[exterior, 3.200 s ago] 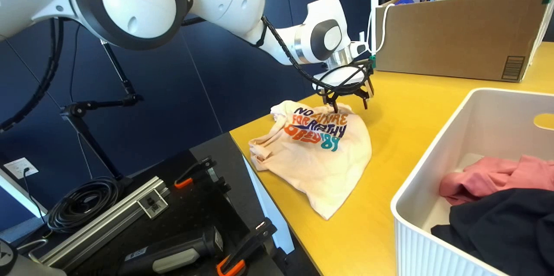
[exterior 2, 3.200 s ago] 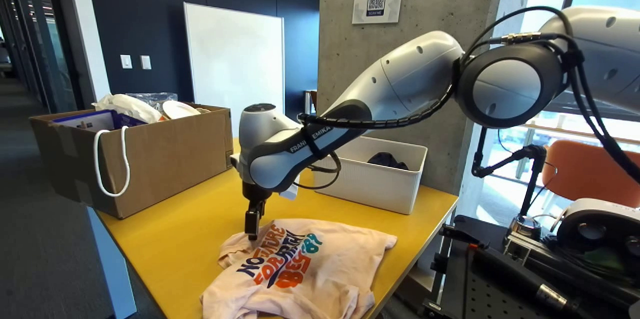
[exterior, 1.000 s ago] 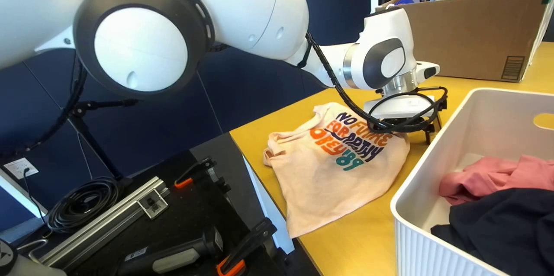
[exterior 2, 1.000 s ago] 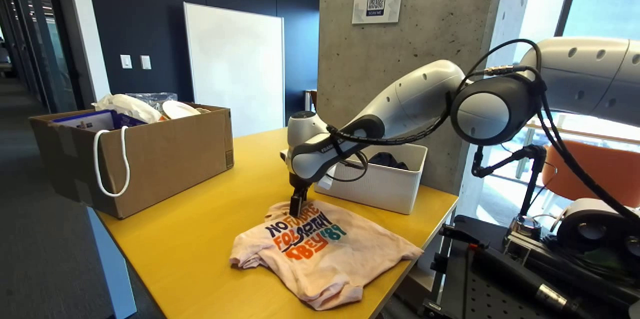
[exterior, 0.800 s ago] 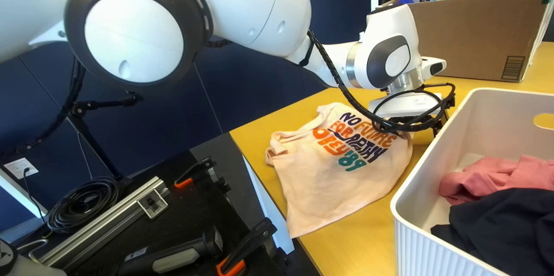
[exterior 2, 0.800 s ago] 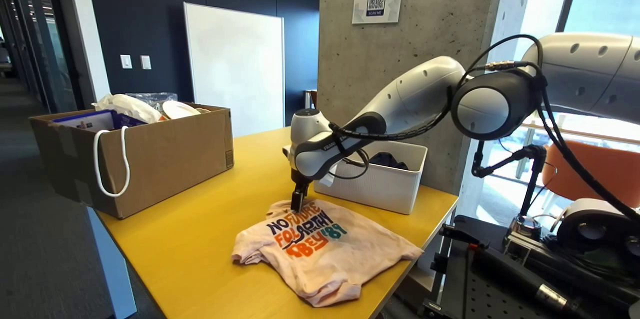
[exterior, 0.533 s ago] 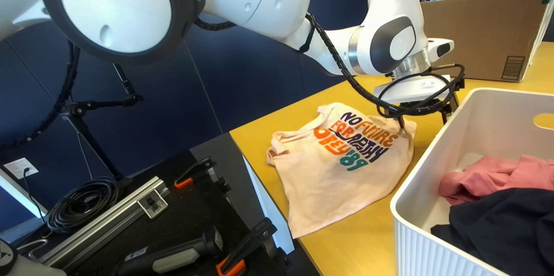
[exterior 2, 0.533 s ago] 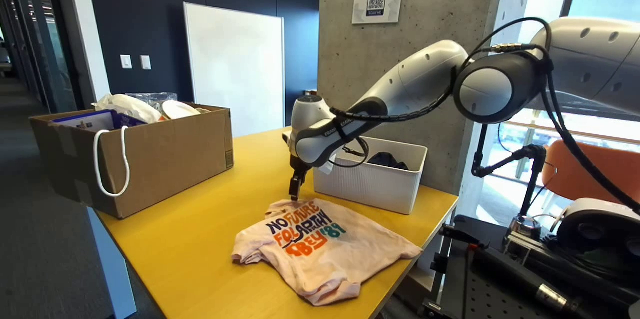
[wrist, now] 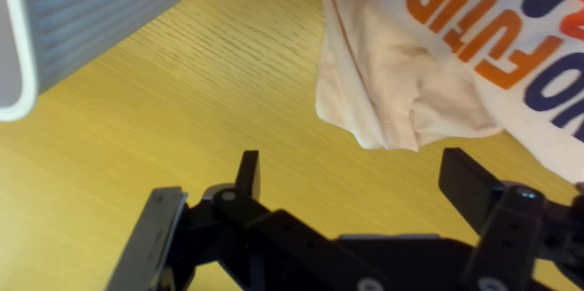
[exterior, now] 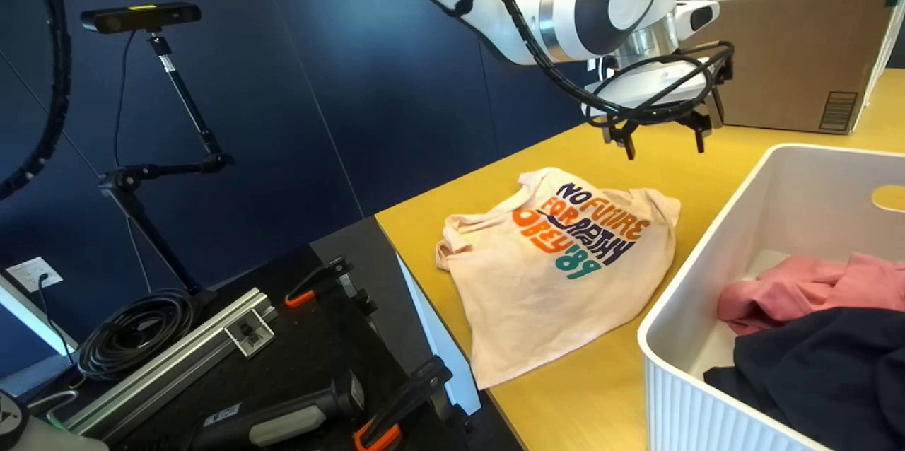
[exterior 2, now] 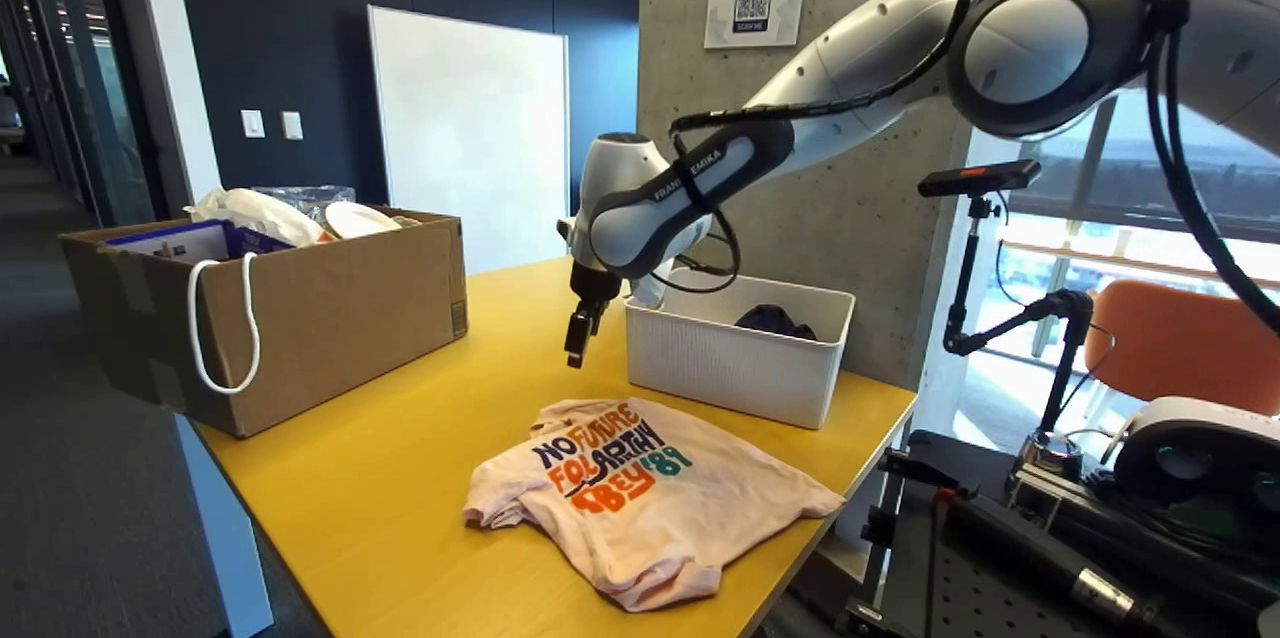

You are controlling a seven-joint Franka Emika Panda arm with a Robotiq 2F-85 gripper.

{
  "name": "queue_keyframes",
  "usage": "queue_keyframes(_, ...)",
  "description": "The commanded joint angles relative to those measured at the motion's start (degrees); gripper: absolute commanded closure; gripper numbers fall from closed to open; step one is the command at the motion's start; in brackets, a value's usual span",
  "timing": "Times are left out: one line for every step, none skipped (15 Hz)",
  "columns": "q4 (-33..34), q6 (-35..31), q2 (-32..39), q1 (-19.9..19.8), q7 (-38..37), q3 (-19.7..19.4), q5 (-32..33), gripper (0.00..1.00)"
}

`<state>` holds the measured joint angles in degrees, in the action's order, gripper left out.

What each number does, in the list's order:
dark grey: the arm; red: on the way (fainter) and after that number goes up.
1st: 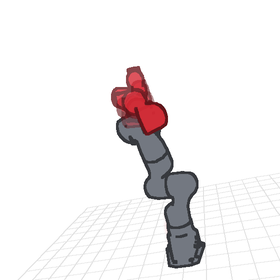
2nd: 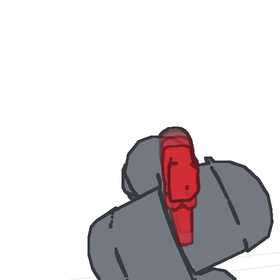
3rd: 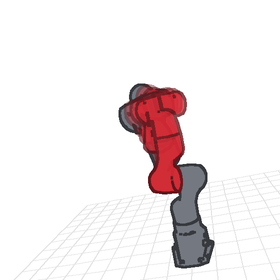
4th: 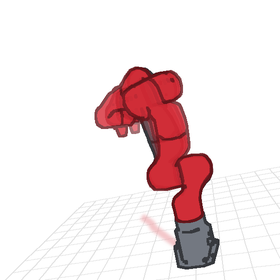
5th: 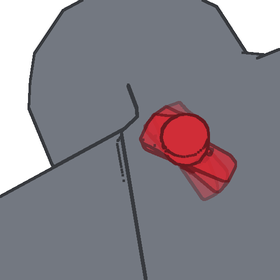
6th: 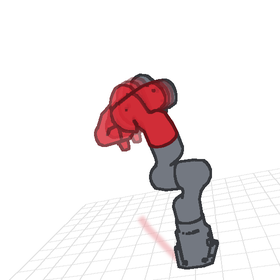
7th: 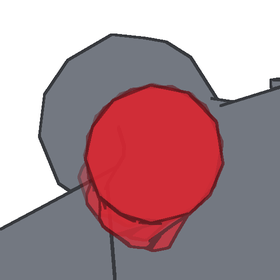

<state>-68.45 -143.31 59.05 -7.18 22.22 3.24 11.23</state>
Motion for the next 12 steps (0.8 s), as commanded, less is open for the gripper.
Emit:
queue_keyframes(-13.7,0.4,-10.4,-0.4,0.6,3.0,-3.4,0.00)
queue_keyframes(-16.5,0.2,-12.3,-0.3,-0.1,3.4,-4.3,0.00)
queue_keyframes(-19.4,0.1,-14.4,0.4,-2.1,3.1,-5.2,0.00)
queue_keyframes(-22.3,0.1,-16.3,1.0,-4.0,2.8,-5.9,0.00)
queue_keyframes(-25.2,-0.9,-18.1,2.0,-6.8,2.1,-6.6,0.00)
queue_keyframes(-28.2,-1.3,-20.1,3.5,-11.1,0.9,-7.0,0.00)
queue_keyframes(-31.3,-1.7,-22.0,4.6,-14.5,0.1,-7.3,0.00)
queue_keyframes(-34.3,-1.7,-24.0,6.1,-18.8,-1.2,-7.2,0.00)
queue_keyframes(-37.3,-1.9,-26.0,7.0,-21.9,-1.6,-7.6,0.00)
queue_keyframes(-40.4,-2.2,-27.9,8.1,-24.6,-2.3,-7.3,0.00)
queue_keyframes(-43.5,-2.2,-29.8,9.0,-26.9,-2.8,-7.2,0.00)
queue_keyframes(-46.7,-2.0,-31.9,10.0,-29.4,-3.4,-7.0,0.00)
